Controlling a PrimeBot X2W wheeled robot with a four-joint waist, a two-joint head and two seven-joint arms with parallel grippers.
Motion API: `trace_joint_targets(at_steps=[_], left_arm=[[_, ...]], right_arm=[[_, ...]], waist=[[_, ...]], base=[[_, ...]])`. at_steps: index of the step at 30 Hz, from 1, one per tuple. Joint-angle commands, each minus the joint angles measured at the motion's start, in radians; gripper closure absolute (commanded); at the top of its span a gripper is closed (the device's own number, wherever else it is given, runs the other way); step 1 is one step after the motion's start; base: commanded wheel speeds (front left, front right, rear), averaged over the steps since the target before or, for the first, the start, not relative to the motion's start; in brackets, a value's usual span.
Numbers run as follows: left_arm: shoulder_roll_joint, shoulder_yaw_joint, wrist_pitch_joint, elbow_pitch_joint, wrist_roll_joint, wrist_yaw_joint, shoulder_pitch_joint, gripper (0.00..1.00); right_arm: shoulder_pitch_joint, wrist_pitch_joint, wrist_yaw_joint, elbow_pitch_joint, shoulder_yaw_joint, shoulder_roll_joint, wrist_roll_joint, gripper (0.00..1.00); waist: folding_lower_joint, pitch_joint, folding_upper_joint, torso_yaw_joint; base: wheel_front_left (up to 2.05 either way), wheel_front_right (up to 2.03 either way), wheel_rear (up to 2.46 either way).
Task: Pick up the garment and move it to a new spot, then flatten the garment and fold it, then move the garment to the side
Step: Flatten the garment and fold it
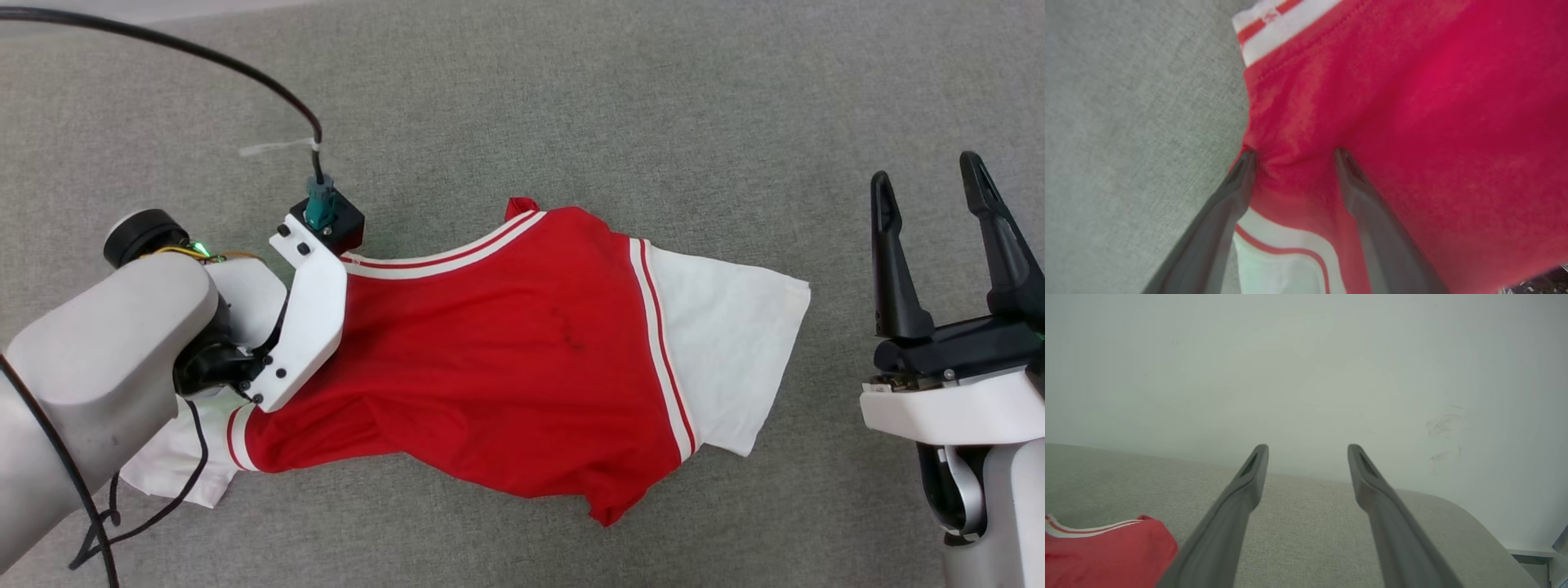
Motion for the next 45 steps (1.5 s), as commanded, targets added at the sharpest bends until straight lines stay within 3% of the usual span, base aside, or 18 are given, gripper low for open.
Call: trace_joint_targets(at_steps=[1,2,3,4,15,24,31,32,33,40,45], left_arm=[[-0.011,-0.017,0.005,0.016,0.009,-0.001,0.038,0.00],[-0.015,-0.018,0.001,0.025,0.007,-0.001,0.045,0.00],[-0.019,-0.020,-0.007,0.029,0.006,-0.002,0.045,0.20],[-0.021,-0.020,-0.017,0.032,0.008,-0.003,0.035,1.00],[0.053,0.023,-0.111,-0.095,0.061,-0.005,-0.190,1.00],[-0.042,0.023,-0.248,0.055,0.069,-0.005,-0.152,1.00],[-0.106,-0.013,-0.244,0.175,0.034,-0.006,-0.064,1.00],[-0.109,-0.015,-0.247,0.184,0.027,-0.006,-0.061,0.93],[-0.110,-0.015,-0.261,0.188,0.029,-0.006,-0.065,0.00],[-0.062,0.051,-0.364,0.176,-0.047,-0.005,-0.140,0.00],[0.045,0.089,-0.283,0.137,-0.129,-0.005,-0.184,0.00]], right_arm=[[-0.011,-0.002,-0.001,-0.004,-0.001,0.003,-0.004,0.00],[-0.013,-0.002,-0.001,-0.004,-0.002,0.003,-0.006,0.00],[-0.014,-0.002,-0.001,-0.004,-0.004,0.003,-0.007,0.00],[-0.015,-0.002,-0.001,-0.005,-0.006,0.004,-0.008,0.00],[-0.008,-0.002,-0.001,-0.025,-0.011,0.015,-0.005,0.00],[-0.055,-0.002,-0.001,-0.023,0.019,0.037,-0.010,0.00],[-0.055,-0.002,-0.001,-0.015,0.016,0.050,-0.015,0.00],[-0.050,-0.002,-0.001,-0.015,0.009,0.051,-0.016,0.00],[-0.043,-0.002,-0.001,-0.014,0.003,0.052,-0.016,0.00],[-0.004,-0.002,-0.001,-0.007,-0.015,0.057,-0.019,0.00],[0.007,-0.002,-0.001,-0.011,-0.025,0.056,-0.016,0.00]], waist=[[0.0001,0.005,0.0000,-0.003],[0.0001,0.007,0.0000,-0.003],[0.0001,0.007,0.0000,-0.002],[0.0001,0.006,0.0000,-0.001],[0.0001,0.012,0.0000,-0.009],[0.0001,0.083,0.0000,-0.061],[0.0001,0.082,0.0000,-0.073],[0.0001,0.074,0.0000,-0.070],[0.0001,0.066,0.0000,-0.064],[0.0001,-0.002,0.0000,-0.027],[0.0001,-0.014,0.0000,-0.004]], base=[[0.00,0.00,0.00],[0.00,0.00,0.00],[0.00,0.00,0.00],[0.00,0.00,0.00],[0.00,0.00,0.00],[0.00,0.00,0.00],[0.00,0.00,0.00],[0.00,0.00,0.00],[0.00,0.00,0.00],[0.00,0.00,0.00],[0.00,0.00,0.00]])
